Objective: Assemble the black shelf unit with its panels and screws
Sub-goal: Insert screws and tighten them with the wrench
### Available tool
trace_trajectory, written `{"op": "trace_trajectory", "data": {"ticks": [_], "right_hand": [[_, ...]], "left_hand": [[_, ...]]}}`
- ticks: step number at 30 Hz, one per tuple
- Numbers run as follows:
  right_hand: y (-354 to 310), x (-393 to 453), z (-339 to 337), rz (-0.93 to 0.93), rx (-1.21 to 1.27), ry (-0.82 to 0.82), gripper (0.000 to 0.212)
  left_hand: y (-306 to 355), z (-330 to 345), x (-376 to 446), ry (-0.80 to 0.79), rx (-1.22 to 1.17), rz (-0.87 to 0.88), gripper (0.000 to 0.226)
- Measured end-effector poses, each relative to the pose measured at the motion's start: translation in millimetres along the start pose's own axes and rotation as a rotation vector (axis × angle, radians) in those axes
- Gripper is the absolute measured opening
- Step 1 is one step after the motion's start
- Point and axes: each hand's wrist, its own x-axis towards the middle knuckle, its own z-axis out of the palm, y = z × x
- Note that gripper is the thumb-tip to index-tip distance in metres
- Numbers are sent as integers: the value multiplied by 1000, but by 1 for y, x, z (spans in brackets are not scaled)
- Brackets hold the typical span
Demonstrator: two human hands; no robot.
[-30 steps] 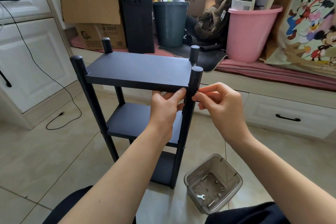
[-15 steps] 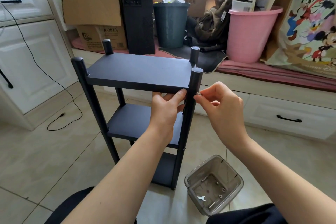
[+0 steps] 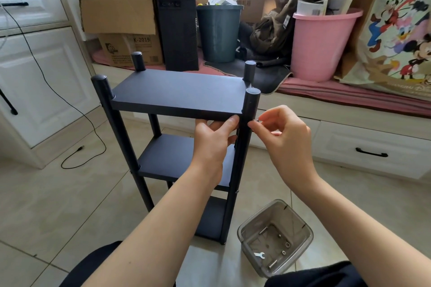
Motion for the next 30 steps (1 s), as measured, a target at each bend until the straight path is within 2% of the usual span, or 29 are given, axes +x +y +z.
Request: {"op": "trace_trajectory", "data": {"ticks": [6,24,30], "right_hand": [[0,-3,-3,-3,8,-11,6],[0,-1,-3,-6,-1,-13,4],[2,0,-4,-18,-25,-10,4]], "left_hand": [[0,0,0,5,-16,-9,31],[-1,1,1,-4,-36,-20,39],[-1,1,0,-15,-29,-15,32]]}}
